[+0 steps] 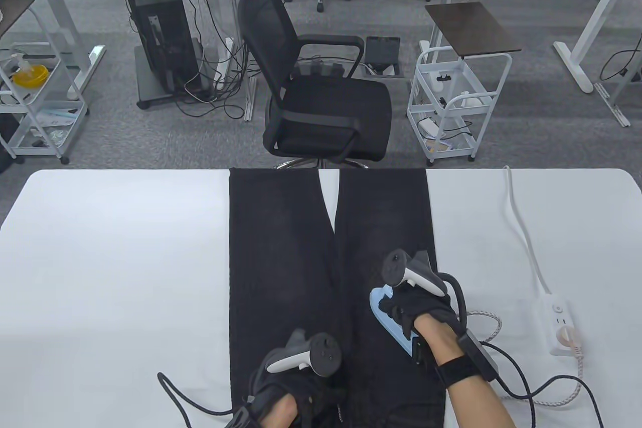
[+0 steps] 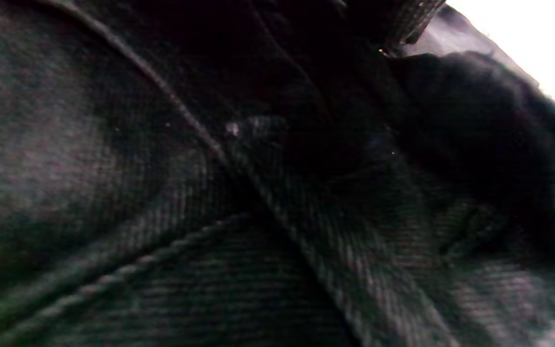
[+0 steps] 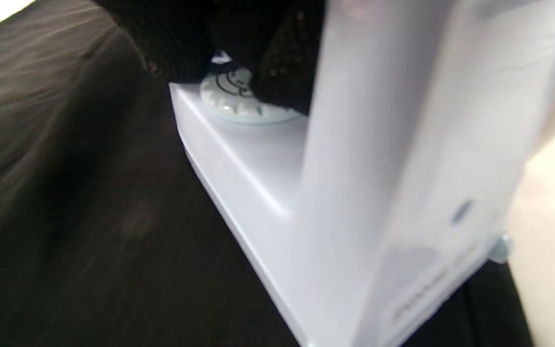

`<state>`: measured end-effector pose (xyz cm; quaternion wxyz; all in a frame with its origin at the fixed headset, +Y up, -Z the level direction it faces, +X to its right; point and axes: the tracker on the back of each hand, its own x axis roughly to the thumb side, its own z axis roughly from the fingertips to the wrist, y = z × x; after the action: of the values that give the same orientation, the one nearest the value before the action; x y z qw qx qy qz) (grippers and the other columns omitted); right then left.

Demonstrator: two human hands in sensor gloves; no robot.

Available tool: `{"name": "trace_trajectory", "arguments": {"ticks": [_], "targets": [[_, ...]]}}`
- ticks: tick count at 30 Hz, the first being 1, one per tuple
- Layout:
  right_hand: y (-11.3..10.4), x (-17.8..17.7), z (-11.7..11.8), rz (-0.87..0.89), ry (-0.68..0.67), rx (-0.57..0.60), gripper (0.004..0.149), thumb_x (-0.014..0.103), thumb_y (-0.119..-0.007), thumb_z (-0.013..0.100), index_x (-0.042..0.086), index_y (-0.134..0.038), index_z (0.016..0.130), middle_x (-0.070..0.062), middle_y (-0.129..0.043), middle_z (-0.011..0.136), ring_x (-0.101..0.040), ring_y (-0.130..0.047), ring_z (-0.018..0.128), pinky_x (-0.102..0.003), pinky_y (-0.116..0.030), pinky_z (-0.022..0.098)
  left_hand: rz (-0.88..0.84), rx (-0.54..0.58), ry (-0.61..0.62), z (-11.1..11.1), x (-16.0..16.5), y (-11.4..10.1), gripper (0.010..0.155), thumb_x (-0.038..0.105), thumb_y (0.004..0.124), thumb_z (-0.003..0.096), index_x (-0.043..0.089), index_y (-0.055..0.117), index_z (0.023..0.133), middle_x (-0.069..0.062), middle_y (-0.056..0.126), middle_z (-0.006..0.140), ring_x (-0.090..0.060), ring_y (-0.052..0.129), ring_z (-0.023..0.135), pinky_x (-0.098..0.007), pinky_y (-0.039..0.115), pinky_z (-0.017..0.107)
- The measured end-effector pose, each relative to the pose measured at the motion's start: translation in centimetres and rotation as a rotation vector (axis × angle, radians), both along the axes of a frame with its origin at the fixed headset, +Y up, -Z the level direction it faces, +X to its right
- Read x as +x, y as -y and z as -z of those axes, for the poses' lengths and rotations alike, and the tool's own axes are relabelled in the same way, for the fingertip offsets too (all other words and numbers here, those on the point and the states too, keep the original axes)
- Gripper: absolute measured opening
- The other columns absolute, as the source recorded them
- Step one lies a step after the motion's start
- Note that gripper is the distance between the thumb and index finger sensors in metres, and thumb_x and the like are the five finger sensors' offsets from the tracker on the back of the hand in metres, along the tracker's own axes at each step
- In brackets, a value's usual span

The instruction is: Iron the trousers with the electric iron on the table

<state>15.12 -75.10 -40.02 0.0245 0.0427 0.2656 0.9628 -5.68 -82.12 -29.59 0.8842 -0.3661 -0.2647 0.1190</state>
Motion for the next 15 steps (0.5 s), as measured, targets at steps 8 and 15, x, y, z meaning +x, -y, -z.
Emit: {"name": "trace_trajectory", "arguments": {"ticks": [8, 15], "targets": [[-0.1, -1.5, -8.5, 0.004, -0.291, -0.014, 0.056, 0.045, -0.076, 0.061, 0.001, -0.058, 0.091, 0.002, -0.090, 0.054, -0.014, -0.098, 0.034, -0.050, -0.086, 0.038, -0.011, 0.003, -0.013, 0.3, -0.2, -0.2, 0.095, 0.049, 0.067, 0.0658, 0.003, 0.000, 0.114, -0.037, -0.010, 0.109, -0.066, -0.009, 0.091, -0.083, 0.015, 0.059], [-0.1, -1.7, -11.2, -0.042, -0.345, 0.102, 0.057, 0.046, -0.076, 0.060, 0.002, -0.059, 0.093, 0.003, -0.090, 0.054, -0.012, -0.097, 0.034, -0.050, -0.086, 0.037, -0.026, -0.009, -0.007, 0.4, -0.3, -0.3, 0.097, 0.048, 0.072, 0.0647, 0.003, 0.001, 0.114, -0.038, -0.010, 0.110, -0.066, -0.009, 0.091, -0.083, 0.015, 0.059]]}}
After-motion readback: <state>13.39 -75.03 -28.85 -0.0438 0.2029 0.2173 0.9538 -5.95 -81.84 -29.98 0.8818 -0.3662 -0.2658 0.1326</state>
